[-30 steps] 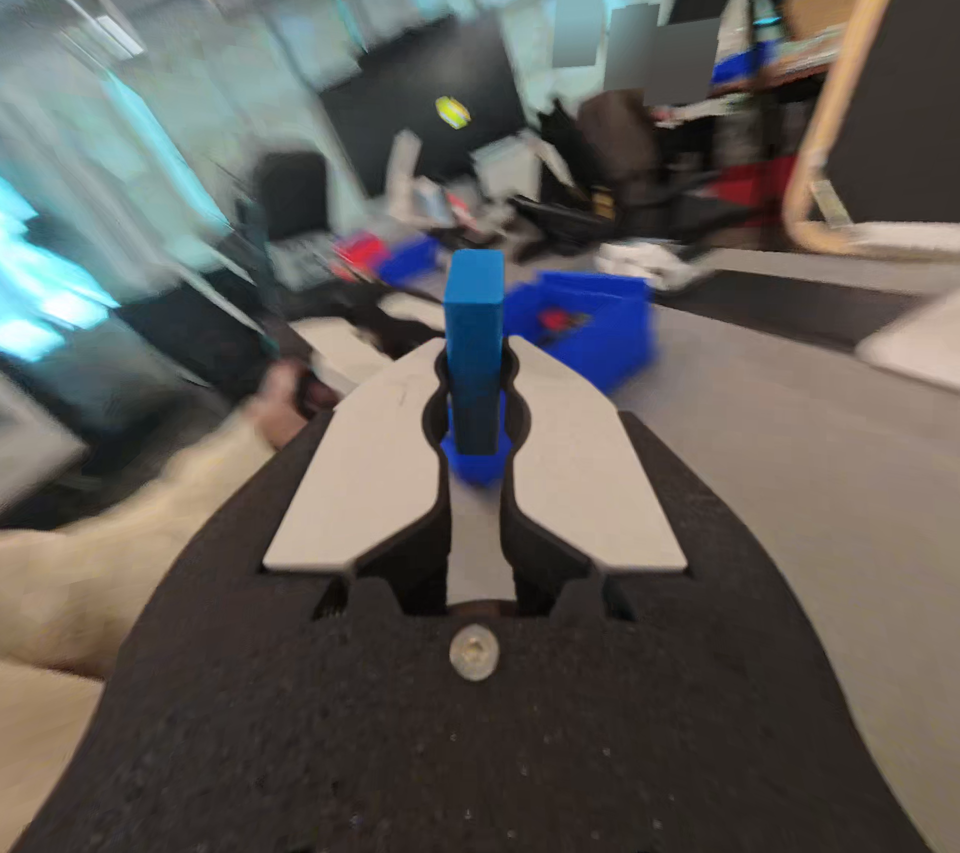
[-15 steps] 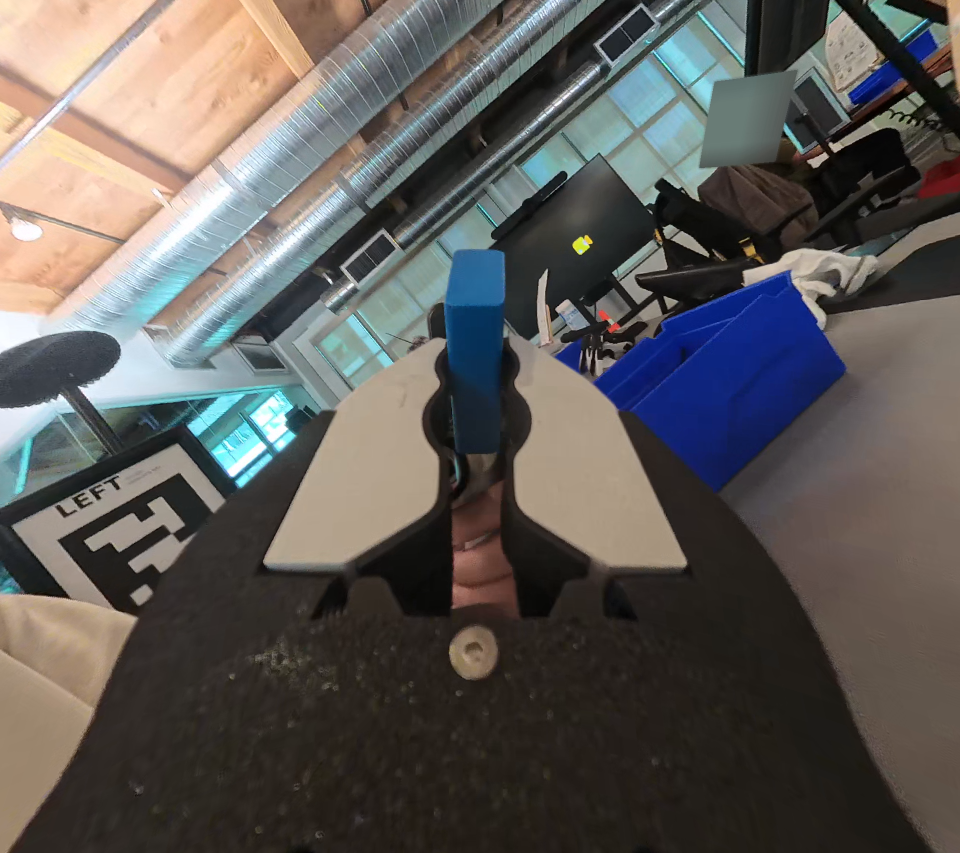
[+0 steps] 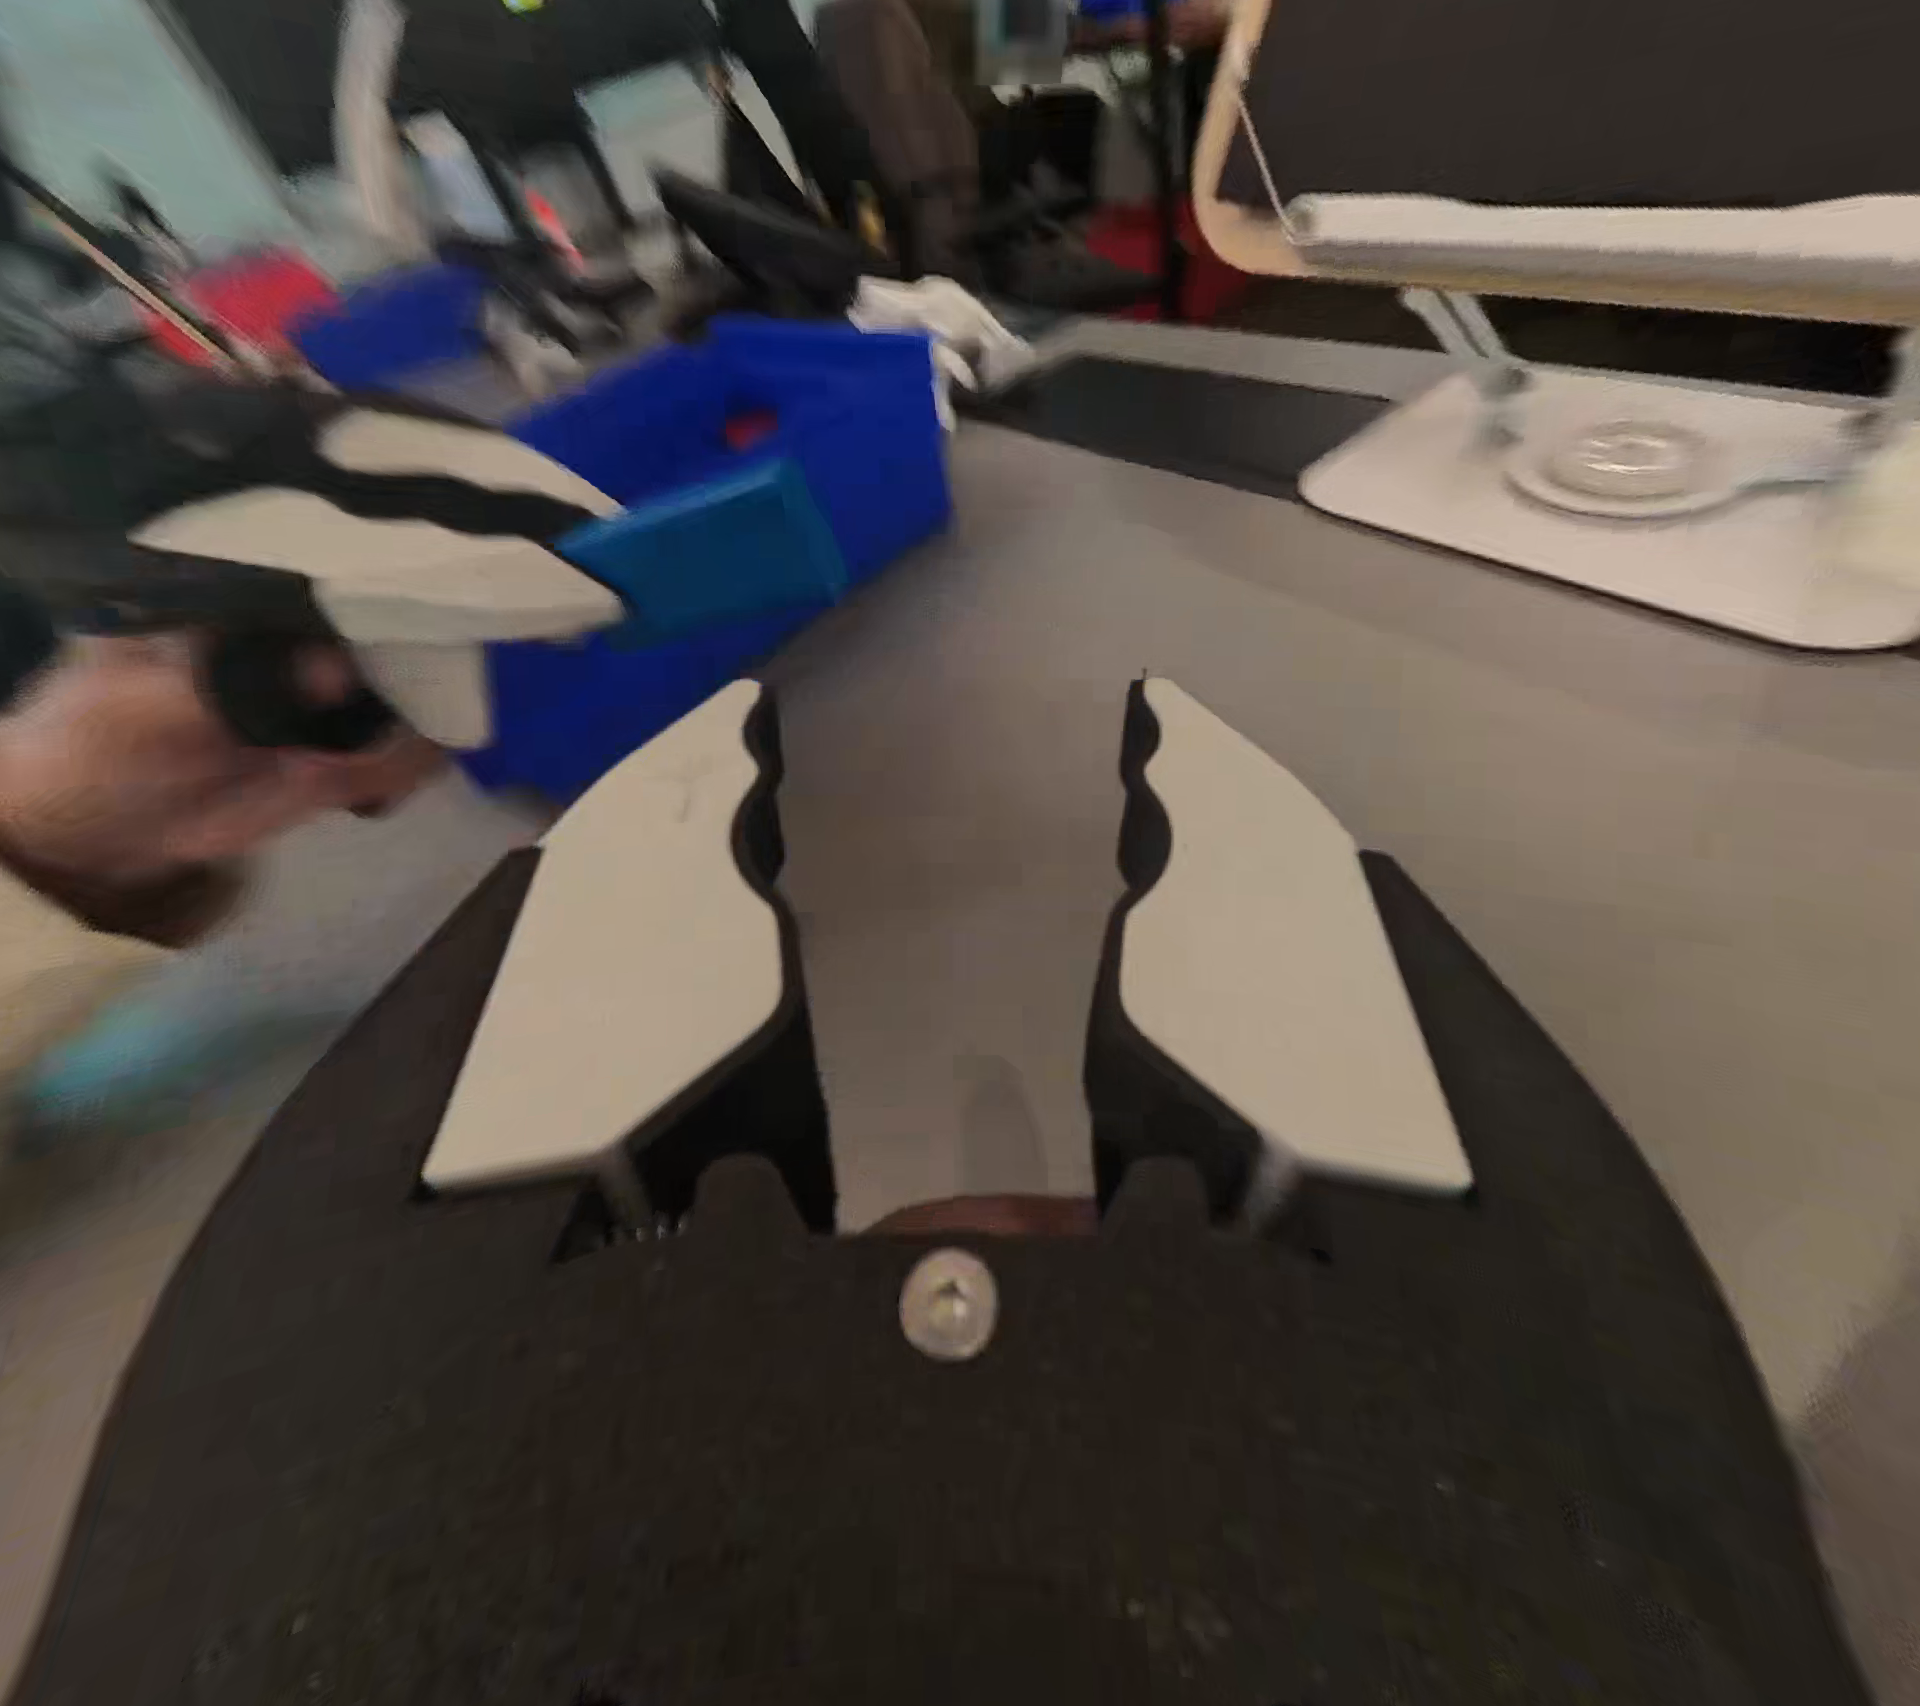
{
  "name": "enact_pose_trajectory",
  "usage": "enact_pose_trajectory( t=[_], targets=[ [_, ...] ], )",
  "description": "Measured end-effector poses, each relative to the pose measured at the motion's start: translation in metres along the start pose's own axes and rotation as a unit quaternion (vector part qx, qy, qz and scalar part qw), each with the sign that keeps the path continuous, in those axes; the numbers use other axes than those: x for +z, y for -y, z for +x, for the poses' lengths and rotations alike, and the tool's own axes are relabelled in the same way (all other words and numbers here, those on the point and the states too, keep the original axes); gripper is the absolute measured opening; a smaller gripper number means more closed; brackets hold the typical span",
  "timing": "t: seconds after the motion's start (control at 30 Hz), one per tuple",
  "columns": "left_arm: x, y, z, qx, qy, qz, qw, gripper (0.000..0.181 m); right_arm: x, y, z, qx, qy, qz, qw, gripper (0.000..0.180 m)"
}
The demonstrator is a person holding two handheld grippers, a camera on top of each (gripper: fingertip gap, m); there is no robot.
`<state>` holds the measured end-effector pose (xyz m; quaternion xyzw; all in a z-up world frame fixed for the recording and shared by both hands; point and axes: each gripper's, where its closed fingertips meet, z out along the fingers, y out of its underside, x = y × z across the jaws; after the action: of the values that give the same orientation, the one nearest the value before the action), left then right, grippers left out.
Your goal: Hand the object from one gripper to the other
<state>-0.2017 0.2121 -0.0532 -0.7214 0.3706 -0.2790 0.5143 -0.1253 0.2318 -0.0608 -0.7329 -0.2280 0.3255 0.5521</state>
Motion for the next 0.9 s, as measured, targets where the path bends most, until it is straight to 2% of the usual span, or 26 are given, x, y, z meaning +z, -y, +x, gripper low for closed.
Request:
enact_pose_trajectory(
  t=[0.03,0.1,0.23,0.4,0.67,0.77,0.9],
  targets=[
    [0.003,-0.004,0.002,0.048,0.022,-0.015,0.998,0.016,0.002,-0.008,0.002,-0.021,-0.018,-0.033,0.999,0.066],
    [0.009,-0.007,0.016,0.116,0.03,-0.032,0.992,0.016,0.008,-0.019,-0.006,-0.007,-0.012,-0.083,0.996,0.076],
    [0.018,-0.006,0.032,0.196,0.057,-0.047,0.978,0.016,0.007,-0.009,-0.033,0.069,0.035,-0.089,0.993,0.076],
    [0.021,-0.01,0.031,0.328,0.131,-0.071,0.933,0.016,0.008,-0.012,-0.04,-0.016,-0.007,-0.128,0.992,0.082],
    [0.027,-0.014,0.037,0.451,0.193,-0.091,0.866,0.016,0.01,-0.031,-0.039,-0.035,-0.024,-0.181,0.983,0.068],
    [0.029,-0.014,0.037,0.43,0.198,-0.079,0.877,0.016,0.009,-0.029,-0.036,-0.06,-0.037,-0.177,0.982,0.068],
    [0.025,-0.025,0.036,0.351,0.153,-0.099,0.919,0.022,0.005,-0.024,-0.022,-0.114,-0.073,-0.174,0.975,0.068]
  ],
)
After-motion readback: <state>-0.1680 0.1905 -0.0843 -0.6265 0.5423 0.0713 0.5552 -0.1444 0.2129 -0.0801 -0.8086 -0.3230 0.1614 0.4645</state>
